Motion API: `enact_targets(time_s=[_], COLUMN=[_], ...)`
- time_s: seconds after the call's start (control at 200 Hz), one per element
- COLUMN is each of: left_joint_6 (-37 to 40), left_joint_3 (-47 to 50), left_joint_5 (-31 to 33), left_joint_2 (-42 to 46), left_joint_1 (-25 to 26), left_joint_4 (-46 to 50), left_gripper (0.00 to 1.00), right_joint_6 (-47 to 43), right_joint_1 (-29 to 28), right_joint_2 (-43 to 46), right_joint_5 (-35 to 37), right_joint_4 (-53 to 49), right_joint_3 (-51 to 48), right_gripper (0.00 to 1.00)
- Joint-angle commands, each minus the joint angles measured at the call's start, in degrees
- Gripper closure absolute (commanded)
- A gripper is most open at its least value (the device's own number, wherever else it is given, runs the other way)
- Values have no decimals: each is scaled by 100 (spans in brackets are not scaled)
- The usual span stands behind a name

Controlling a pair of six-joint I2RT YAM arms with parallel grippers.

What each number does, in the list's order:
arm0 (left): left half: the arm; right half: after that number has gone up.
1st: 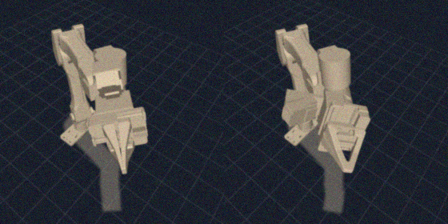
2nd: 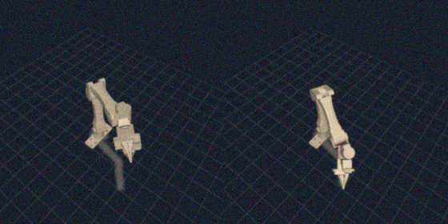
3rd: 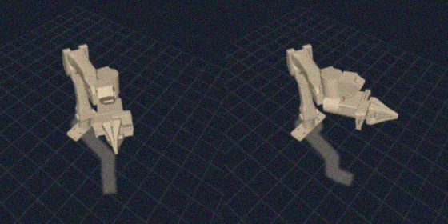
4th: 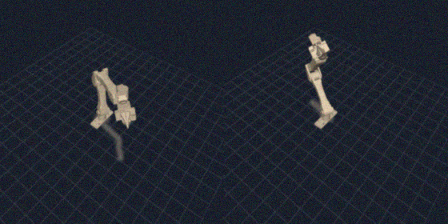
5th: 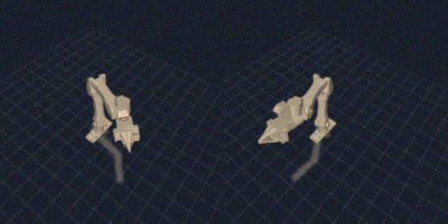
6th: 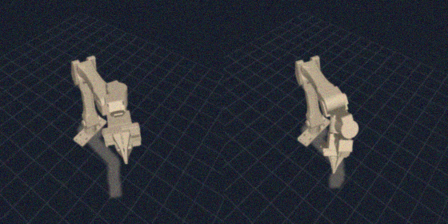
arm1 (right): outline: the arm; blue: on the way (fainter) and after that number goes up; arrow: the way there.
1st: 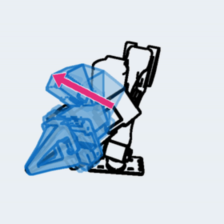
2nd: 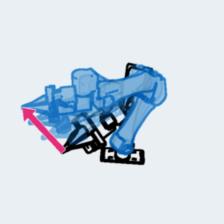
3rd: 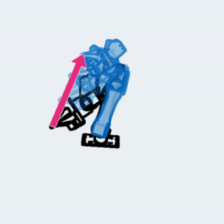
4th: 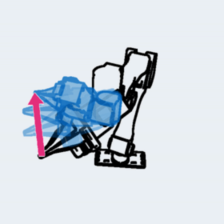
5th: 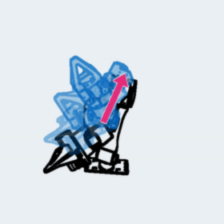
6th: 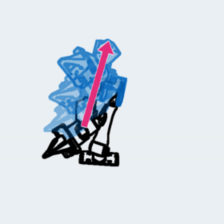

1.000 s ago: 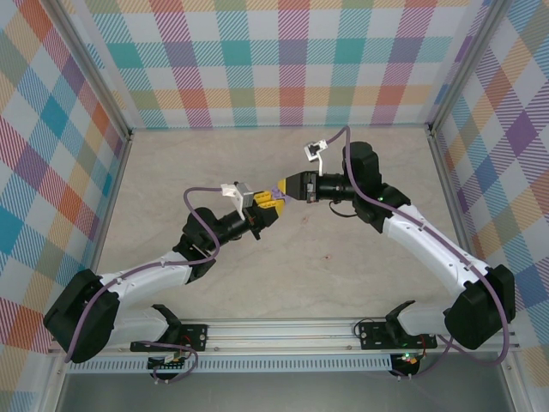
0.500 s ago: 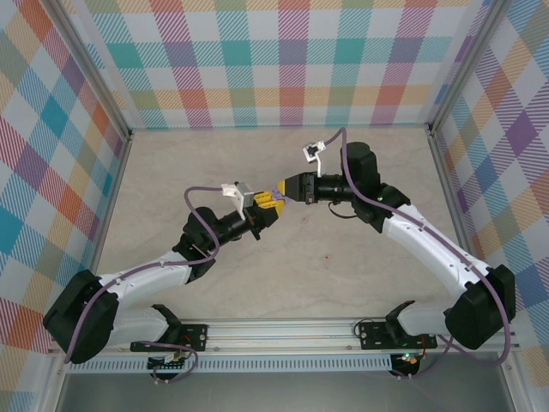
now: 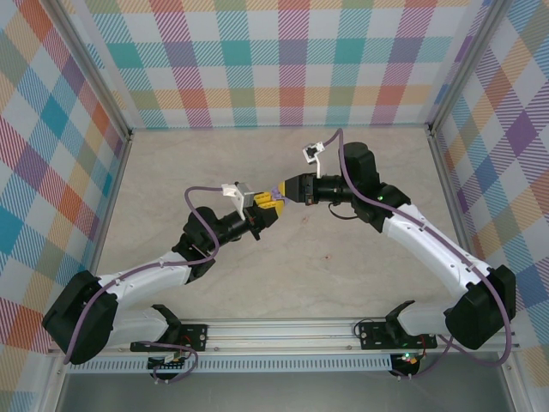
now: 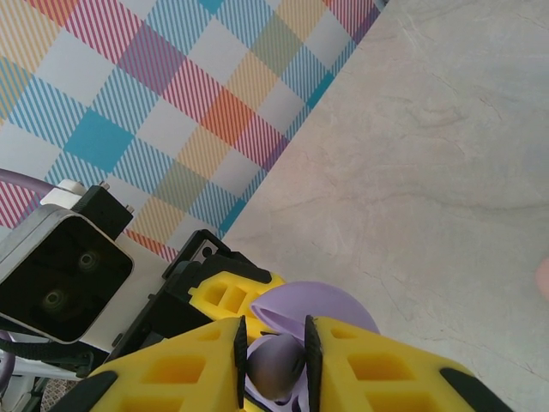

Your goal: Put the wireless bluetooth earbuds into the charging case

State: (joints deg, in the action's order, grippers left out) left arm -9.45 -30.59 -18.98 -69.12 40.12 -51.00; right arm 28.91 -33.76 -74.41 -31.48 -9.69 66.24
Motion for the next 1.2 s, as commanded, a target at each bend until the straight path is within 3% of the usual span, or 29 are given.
enact_targets(time_s=[0.0,0.48,0.65,0.96,1.195], left_joint_6=[-4,21,100,294,314], left_joint_3=[-131,-175,-241,-333,-360], left_joint_5=[-92,-198,-220,-290,-547], left_joint_2=[203,190,191,248,357], left_joint_1=[107,104,108,103,108], left_joint_4=[-367,-303,-42,453,544], left_gripper=[83,83,82,82,83], right_joint_6=[-195,-245,-329,-612,-717], right_joint_1=[-26,-34,-37,-35,167], right_joint_2=[-51,-83,3,348,559], right_joint_5=[108,204,308,1026,1338], right_joint_4=[-267,-386,-491,-874,-992], right_joint_3=[168,249,289,263,15], right_gripper=[70,66,59,53,55])
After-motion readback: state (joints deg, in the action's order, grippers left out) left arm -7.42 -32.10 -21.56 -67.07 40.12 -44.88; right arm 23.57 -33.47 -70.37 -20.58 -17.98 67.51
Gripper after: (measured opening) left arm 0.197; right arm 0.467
